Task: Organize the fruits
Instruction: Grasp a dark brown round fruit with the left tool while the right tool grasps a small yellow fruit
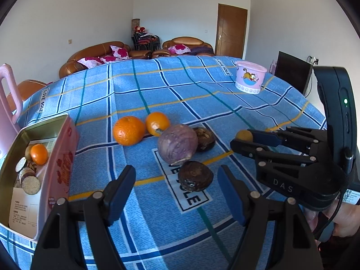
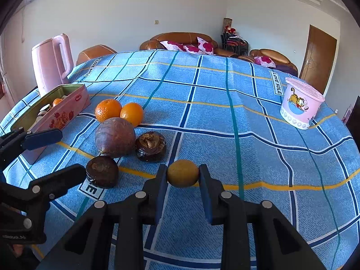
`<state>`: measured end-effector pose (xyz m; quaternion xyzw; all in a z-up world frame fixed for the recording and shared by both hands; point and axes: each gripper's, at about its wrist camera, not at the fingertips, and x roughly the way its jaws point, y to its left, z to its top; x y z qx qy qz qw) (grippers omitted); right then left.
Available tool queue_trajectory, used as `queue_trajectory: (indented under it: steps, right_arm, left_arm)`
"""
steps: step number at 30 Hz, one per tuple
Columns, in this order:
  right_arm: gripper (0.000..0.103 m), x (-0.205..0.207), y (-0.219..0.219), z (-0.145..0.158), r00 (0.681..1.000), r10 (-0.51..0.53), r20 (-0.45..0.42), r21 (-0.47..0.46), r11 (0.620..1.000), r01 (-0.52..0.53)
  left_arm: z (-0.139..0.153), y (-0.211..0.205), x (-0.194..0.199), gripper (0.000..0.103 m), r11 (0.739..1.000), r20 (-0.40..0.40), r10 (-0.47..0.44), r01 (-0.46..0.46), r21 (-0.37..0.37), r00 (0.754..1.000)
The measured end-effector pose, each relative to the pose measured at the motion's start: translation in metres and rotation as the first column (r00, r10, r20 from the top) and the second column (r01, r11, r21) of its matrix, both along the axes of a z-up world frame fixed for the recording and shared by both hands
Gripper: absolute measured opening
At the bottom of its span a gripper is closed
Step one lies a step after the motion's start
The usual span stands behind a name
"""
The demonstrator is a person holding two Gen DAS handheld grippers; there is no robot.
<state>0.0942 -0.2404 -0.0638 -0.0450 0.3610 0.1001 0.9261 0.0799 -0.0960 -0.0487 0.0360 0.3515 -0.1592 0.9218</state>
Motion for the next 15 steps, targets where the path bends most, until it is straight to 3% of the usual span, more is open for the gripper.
queue_trajectory:
  steps: [4,9,12,15]
  right_arm:
    - [0.030,0.005,-0.010,-0.002,0.999,0.011,-0.031,0.087,0.996,-0.009]
    - [0.030,0.005,-0.012,-0.003,0.999,0.007,-0.036,0.108,0.994,-0.003]
    - [0.030,0.003,-0.007,-0.002,1.000,0.004,-0.023,0.073,0.997,-0.002]
    - [0.030,0.001,-0.003,-0.002,1.000,0.024,-0.011,0.054,0.998,-0.023]
  left_arm:
    - [-0.006,-0.007,0.011,0.072,1.000,-0.060,-0.028,0.028,-0.011,0.998]
    - [-0.018,-0.009,0.026,0.052,0.998,-0.161,-0.055,0.049,-0.042,0.985]
    - [-0.018,-0.006,0.027,0.040,0.995,-0.161,-0.068,0.056,-0.079,0.985]
    - [-0.016,-0.010,0.020,0.039,0.997,-0.123,-0.063,0.057,-0.049,0.990]
